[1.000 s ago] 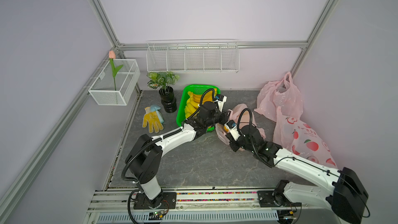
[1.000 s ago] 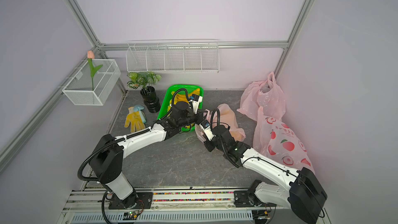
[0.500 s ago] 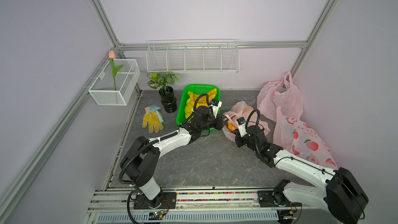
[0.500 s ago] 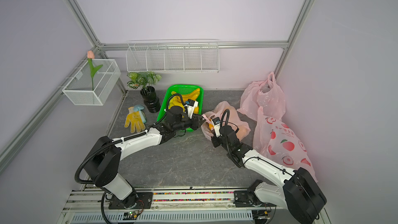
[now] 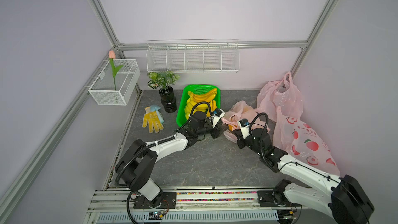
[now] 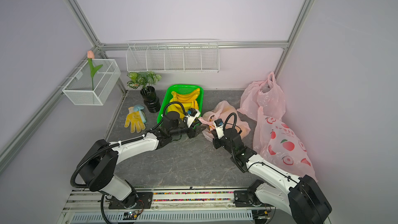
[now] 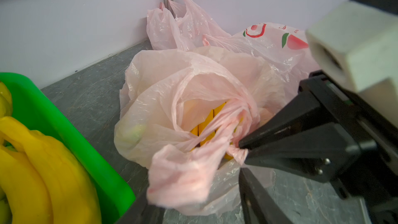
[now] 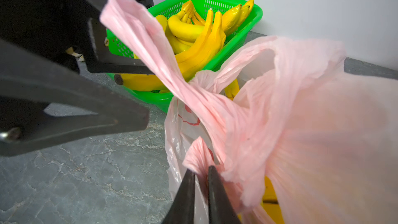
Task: Place the banana into a plastic bag & tie a knot
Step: Cross the plastic bag at the center of the board.
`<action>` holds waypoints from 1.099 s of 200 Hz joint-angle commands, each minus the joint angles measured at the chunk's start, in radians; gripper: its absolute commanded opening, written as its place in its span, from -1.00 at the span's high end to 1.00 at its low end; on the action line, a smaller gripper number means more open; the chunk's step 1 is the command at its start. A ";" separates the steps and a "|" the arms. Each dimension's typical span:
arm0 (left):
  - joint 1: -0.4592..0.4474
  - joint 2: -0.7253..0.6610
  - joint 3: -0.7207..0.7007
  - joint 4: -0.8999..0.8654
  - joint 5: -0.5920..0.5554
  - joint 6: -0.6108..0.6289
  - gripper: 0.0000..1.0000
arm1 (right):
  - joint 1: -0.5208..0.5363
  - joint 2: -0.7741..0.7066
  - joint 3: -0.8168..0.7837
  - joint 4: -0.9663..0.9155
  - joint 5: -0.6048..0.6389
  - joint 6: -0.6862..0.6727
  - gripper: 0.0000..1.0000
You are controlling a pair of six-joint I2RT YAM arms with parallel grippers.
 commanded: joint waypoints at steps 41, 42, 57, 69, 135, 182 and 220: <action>0.000 0.085 0.108 0.056 0.161 0.283 -0.18 | -0.012 -0.038 -0.038 0.052 -0.049 -0.030 0.66; 0.000 0.087 0.110 0.055 0.162 0.286 -0.18 | -0.013 -0.038 -0.039 0.052 -0.049 -0.030 0.66; -0.001 0.112 0.132 0.048 0.179 0.329 -0.91 | -0.014 -0.040 -0.047 0.066 -0.059 -0.031 0.66; -0.001 0.132 0.157 0.030 0.207 0.347 -0.99 | -0.014 -0.041 -0.048 0.070 -0.061 -0.034 0.66; -0.003 0.215 0.300 -0.143 0.264 0.401 -0.82 | -0.014 -0.041 -0.059 0.097 -0.078 -0.039 0.66; -0.005 0.254 0.357 -0.260 0.285 0.437 -0.38 | -0.015 -0.051 -0.062 0.101 -0.075 -0.046 0.65; -0.013 0.272 0.404 -0.369 0.293 0.486 -0.30 | -0.015 -0.050 -0.058 0.102 -0.079 -0.053 0.66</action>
